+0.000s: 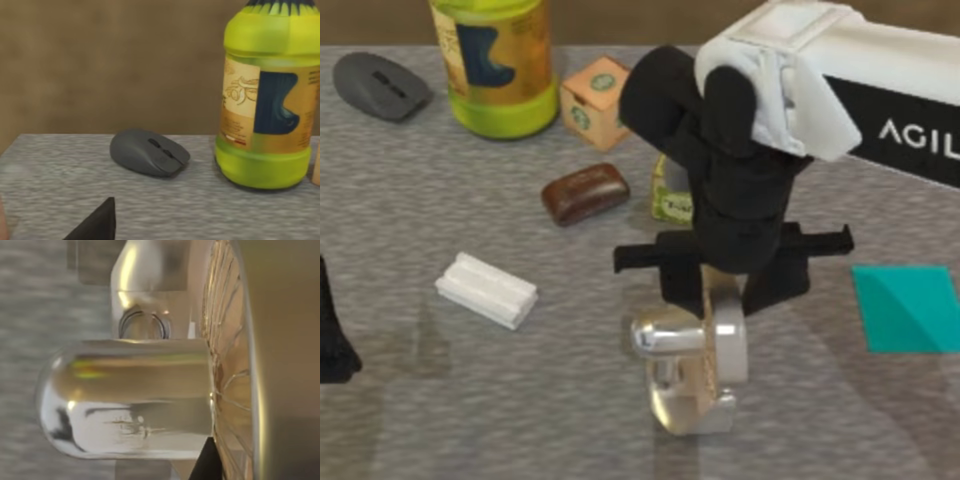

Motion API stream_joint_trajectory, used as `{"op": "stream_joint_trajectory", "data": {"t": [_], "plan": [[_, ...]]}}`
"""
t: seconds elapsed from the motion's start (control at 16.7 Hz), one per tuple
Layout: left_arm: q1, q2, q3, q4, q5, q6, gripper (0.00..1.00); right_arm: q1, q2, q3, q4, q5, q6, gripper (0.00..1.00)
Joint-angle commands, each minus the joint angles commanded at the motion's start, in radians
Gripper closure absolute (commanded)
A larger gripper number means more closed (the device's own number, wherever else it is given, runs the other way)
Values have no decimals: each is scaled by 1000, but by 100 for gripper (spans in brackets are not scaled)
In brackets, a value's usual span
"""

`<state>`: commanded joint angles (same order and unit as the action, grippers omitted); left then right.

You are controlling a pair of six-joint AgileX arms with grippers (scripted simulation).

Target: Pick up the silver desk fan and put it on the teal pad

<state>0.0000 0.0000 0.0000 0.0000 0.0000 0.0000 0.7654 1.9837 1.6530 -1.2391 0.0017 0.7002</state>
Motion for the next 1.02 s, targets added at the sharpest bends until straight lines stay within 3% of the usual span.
{"op": "stream_joint_trajectory", "data": {"t": [0.54, 1.02], "plan": [[0, 0, 0, 0, 0, 0, 0, 6, 2, 192, -190, 0, 0, 100], [0, 0, 0, 0, 0, 0, 0, -39, -10, 180, -198, -1, 70, 100]]}}
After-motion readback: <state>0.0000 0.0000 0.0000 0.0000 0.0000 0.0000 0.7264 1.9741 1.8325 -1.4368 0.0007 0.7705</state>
